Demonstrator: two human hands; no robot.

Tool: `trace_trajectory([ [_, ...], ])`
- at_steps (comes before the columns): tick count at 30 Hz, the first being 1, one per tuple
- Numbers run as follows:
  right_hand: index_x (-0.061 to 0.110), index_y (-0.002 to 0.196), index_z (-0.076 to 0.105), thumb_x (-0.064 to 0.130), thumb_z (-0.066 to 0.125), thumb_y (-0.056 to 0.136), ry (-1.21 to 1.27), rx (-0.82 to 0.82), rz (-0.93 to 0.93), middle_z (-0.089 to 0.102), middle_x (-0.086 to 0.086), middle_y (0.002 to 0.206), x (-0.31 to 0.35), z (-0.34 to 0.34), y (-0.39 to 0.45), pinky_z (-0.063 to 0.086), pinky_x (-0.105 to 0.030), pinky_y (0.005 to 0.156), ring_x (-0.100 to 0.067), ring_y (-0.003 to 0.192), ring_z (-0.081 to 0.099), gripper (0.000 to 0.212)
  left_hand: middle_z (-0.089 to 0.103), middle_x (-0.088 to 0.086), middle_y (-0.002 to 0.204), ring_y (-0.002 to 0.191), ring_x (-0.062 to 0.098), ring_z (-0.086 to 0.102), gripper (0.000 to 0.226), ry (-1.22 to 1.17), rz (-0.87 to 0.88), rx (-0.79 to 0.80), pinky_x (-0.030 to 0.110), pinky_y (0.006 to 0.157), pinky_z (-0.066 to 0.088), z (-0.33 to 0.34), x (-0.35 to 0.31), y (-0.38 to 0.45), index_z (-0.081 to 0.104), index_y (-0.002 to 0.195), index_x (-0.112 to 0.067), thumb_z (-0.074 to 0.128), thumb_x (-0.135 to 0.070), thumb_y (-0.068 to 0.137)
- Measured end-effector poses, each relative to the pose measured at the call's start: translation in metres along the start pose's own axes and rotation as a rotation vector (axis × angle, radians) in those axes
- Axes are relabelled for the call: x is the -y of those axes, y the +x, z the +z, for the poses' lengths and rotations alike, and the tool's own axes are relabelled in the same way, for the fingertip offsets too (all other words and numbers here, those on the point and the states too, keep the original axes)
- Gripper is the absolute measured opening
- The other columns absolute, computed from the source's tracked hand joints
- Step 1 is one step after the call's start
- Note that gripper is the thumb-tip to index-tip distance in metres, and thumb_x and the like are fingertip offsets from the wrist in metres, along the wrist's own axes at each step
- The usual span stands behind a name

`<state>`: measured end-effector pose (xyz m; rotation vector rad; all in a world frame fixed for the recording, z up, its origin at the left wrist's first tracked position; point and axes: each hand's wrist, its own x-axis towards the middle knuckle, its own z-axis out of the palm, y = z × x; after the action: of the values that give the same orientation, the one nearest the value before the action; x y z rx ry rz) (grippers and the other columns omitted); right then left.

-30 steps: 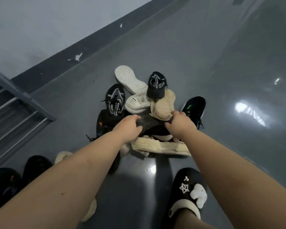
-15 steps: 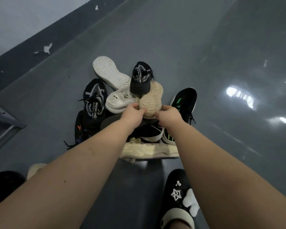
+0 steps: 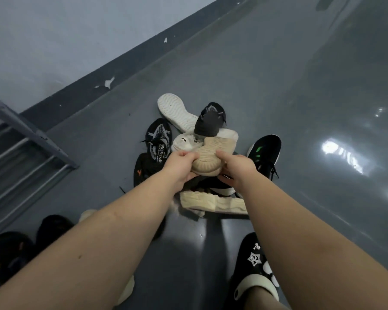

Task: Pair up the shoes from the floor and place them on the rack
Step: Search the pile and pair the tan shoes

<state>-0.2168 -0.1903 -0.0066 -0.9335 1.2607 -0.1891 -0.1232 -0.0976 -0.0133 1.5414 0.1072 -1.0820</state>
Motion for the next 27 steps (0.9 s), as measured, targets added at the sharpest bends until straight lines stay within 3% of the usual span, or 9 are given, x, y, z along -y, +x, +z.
trace_trajectory([
  [2, 0.007, 0.114, 0.059, 0.018, 0.073, 0.079, 0.008, 0.017, 0.036, 0.066, -0.011, 0.109, -0.008, 0.009, -0.018, 0.055, -0.034, 0.065, -0.027, 0.099, 0.064, 0.039, 0.060, 0.005, 0.082, 0.071, 0.012, 0.059, 0.009, 0.018, 0.014, 0.000, 0.022, 0.056, 0.056, -0.018, 0.003, -0.025, 0.052, 0.085, -0.011, 0.051, -0.009, 0.094],
  [5, 0.004, 0.116, 0.058, 0.011, 0.070, 0.081, -0.041, 0.103, 0.090, 0.065, -0.009, 0.087, -0.024, 0.028, -0.050, 0.053, -0.033, 0.058, -0.021, 0.076, 0.063, 0.037, 0.057, 0.004, 0.083, 0.070, 0.012, 0.057, 0.004, 0.020, 0.023, -0.017, 0.023, 0.052, 0.056, -0.056, 0.008, -0.063, 0.050, 0.093, -0.011, 0.052, -0.007, 0.093],
  [8, 0.003, 0.111, 0.059, 0.007, 0.067, 0.084, -0.161, 0.196, 0.101, 0.063, -0.008, 0.082, -0.038, 0.050, -0.087, 0.055, -0.035, 0.066, -0.019, 0.071, 0.061, 0.029, 0.058, 0.005, 0.084, 0.071, 0.018, 0.059, 0.008, 0.049, -0.026, 0.012, 0.035, 0.070, 0.054, -0.102, 0.015, -0.106, 0.049, 0.089, -0.013, 0.055, -0.009, 0.092],
  [12, 0.001, 0.105, 0.061, -0.001, 0.059, 0.088, -0.290, 0.341, 0.036, 0.063, -0.013, 0.095, -0.060, 0.082, -0.136, 0.050, -0.033, 0.065, -0.025, 0.080, 0.060, 0.017, 0.064, 0.008, 0.088, 0.078, 0.026, 0.062, 0.003, 0.020, -0.103, 0.025, 0.042, 0.083, 0.052, -0.160, 0.034, -0.161, 0.055, 0.094, -0.013, 0.055, -0.016, 0.092],
  [17, 0.003, 0.128, 0.050, -0.004, 0.058, 0.088, -0.311, 0.432, 0.016, 0.066, -0.010, 0.094, -0.104, 0.106, -0.186, 0.051, -0.033, 0.062, -0.020, 0.078, 0.061, 0.042, 0.067, 0.006, 0.090, 0.082, 0.020, 0.064, 0.010, -0.086, -0.131, 0.023, 0.033, 0.084, 0.050, -0.206, 0.068, -0.216, 0.060, 0.099, -0.014, 0.057, -0.018, 0.091],
  [21, 0.005, 0.136, 0.046, 0.005, 0.062, 0.088, -0.488, 0.466, -0.063, 0.062, -0.017, 0.123, -0.135, 0.105, -0.211, 0.053, -0.033, 0.064, -0.025, 0.091, 0.063, 0.051, 0.069, 0.002, 0.094, 0.087, 0.016, 0.066, 0.013, -0.030, -0.029, 0.026, 0.034, 0.086, 0.052, -0.220, 0.090, -0.243, 0.062, 0.096, -0.020, 0.060, -0.010, 0.088],
  [23, 0.004, 0.129, 0.053, 0.016, 0.065, 0.088, -0.566, 0.468, -0.100, 0.065, -0.014, 0.117, -0.137, 0.102, -0.220, 0.055, -0.033, 0.066, -0.024, 0.090, 0.065, 0.045, 0.069, 0.001, 0.100, 0.091, 0.017, 0.067, 0.025, -0.010, 0.028, -0.007, 0.034, 0.083, 0.055, -0.215, 0.095, -0.249, 0.060, 0.107, -0.017, 0.065, -0.009, 0.085],
  [25, 0.002, 0.121, 0.059, 0.028, 0.068, 0.086, -0.576, 0.417, -0.137, 0.067, -0.012, 0.111, -0.132, 0.100, -0.233, 0.055, -0.029, 0.062, -0.022, 0.085, 0.065, 0.045, 0.065, 0.005, 0.117, 0.105, 0.022, 0.064, 0.057, 0.028, 0.093, -0.048, 0.037, 0.088, 0.054, -0.205, 0.100, -0.255, 0.049, 0.129, -0.015, 0.073, -0.012, 0.078],
  [27, 0.008, 0.115, 0.060, 0.040, 0.070, 0.080, -0.598, 0.331, -0.170, 0.067, -0.011, 0.109, -0.124, 0.097, -0.241, 0.056, -0.034, 0.070, -0.025, 0.093, 0.065, 0.049, 0.058, 0.002, 0.128, 0.113, 0.019, 0.058, 0.076, 0.105, 0.196, -0.068, 0.038, 0.097, 0.050, -0.193, 0.102, -0.260, 0.040, 0.139, -0.016, 0.078, -0.016, 0.073],
])
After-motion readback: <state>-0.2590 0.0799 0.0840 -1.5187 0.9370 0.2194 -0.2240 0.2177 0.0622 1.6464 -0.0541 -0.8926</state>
